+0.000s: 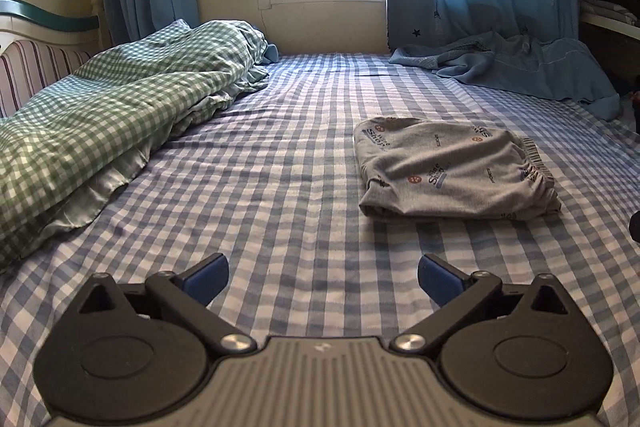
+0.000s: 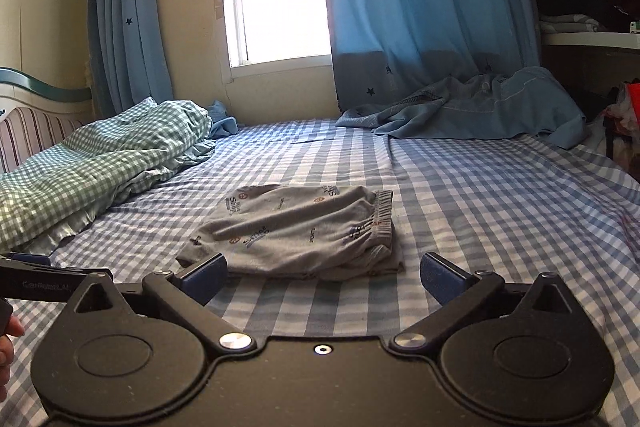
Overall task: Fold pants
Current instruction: 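Fold the pants in half with both grippers and release them on the bed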
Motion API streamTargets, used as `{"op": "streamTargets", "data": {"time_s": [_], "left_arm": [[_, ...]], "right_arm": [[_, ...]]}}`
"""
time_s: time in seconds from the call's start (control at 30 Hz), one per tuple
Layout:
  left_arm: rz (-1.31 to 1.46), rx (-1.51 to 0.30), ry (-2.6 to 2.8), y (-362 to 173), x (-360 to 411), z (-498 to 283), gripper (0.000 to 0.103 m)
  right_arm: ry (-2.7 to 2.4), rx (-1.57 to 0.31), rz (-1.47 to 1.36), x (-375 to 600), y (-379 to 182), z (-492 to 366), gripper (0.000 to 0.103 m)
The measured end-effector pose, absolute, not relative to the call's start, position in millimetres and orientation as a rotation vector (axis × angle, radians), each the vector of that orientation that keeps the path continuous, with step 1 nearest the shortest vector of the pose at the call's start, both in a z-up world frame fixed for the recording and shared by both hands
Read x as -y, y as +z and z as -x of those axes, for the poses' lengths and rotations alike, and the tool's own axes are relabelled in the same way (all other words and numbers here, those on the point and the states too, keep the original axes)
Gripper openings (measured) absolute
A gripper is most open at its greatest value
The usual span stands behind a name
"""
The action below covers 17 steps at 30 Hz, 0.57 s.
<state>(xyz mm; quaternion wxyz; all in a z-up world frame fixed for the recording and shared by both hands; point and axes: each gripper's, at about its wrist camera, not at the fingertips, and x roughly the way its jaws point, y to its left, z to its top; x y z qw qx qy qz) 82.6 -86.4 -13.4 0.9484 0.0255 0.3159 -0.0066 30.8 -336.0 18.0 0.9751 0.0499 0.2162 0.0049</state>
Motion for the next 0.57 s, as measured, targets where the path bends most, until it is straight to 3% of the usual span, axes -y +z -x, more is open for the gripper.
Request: {"op": "streamTargets", "data": {"time_s": [0.57], "left_arm": [[-0.036, -0.672, -0.047, -29, 72, -66, 0.103]], "right_arm": [[-0.004, -0.468, -0.119, 318, 2, -10, 0.102]]}}
